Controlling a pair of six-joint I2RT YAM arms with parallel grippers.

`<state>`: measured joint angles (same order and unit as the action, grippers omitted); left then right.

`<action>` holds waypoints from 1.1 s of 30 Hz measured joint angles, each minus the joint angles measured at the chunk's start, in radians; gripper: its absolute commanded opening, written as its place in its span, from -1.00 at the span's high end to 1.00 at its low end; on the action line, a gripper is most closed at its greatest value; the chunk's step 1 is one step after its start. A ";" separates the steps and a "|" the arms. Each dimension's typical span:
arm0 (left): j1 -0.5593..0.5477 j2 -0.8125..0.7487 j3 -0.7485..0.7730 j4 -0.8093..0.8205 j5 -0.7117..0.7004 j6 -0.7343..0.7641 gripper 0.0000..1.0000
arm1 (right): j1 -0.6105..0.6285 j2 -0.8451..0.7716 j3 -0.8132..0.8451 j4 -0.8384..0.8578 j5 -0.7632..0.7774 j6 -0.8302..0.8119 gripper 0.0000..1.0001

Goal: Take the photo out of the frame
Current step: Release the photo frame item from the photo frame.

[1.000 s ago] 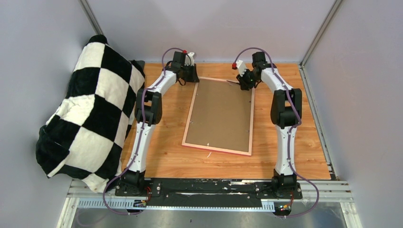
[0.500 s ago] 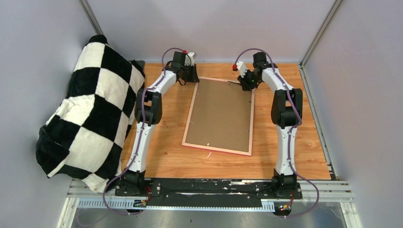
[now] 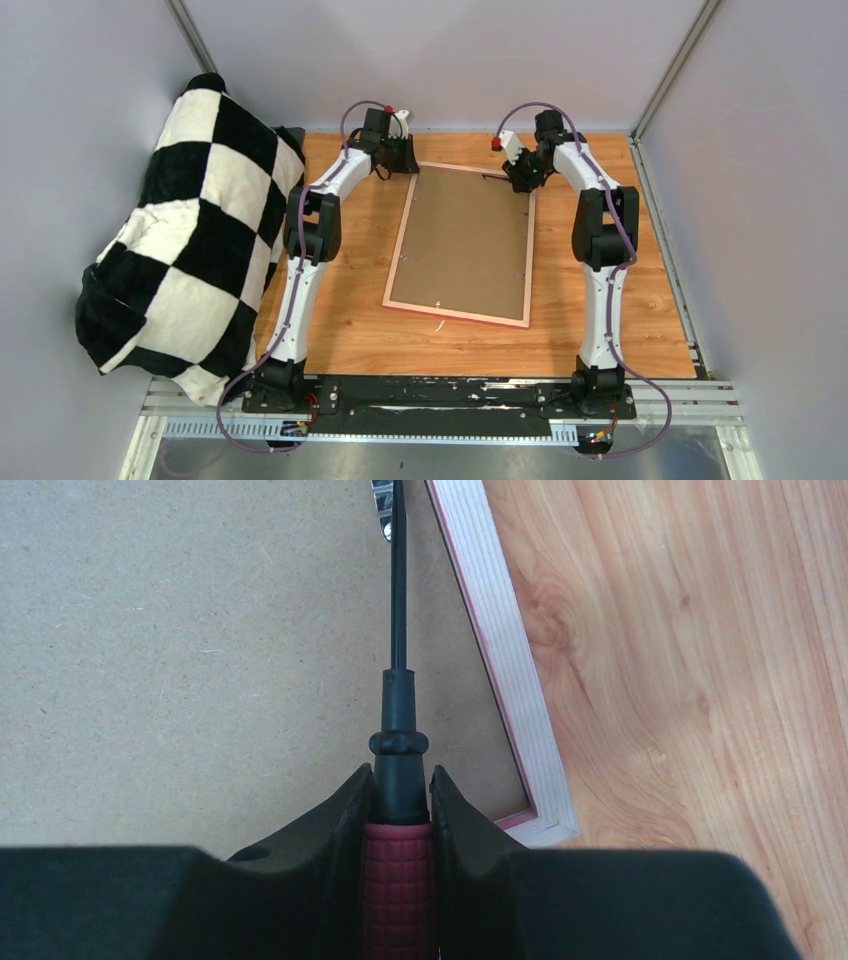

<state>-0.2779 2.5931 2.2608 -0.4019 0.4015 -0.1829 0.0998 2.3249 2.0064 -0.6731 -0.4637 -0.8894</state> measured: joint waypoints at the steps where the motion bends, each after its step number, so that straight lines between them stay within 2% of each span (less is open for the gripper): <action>1: 0.000 0.000 0.000 0.000 0.000 0.000 0.96 | -0.001 0.000 0.000 -0.002 0.000 0.000 1.00; 21: 0.000 0.000 0.000 0.000 0.000 0.000 0.96 | -0.011 -0.022 -0.001 -0.067 -0.015 -0.068 1.00; 33: 0.000 0.000 0.000 0.000 0.000 0.000 0.96 | -0.011 -0.022 0.042 -0.058 -0.006 -0.019 1.00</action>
<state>-0.2779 2.5931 2.2608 -0.4019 0.4015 -0.1829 0.0891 2.3032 2.0487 -0.7307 -0.4694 -0.9085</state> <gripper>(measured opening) 0.185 0.277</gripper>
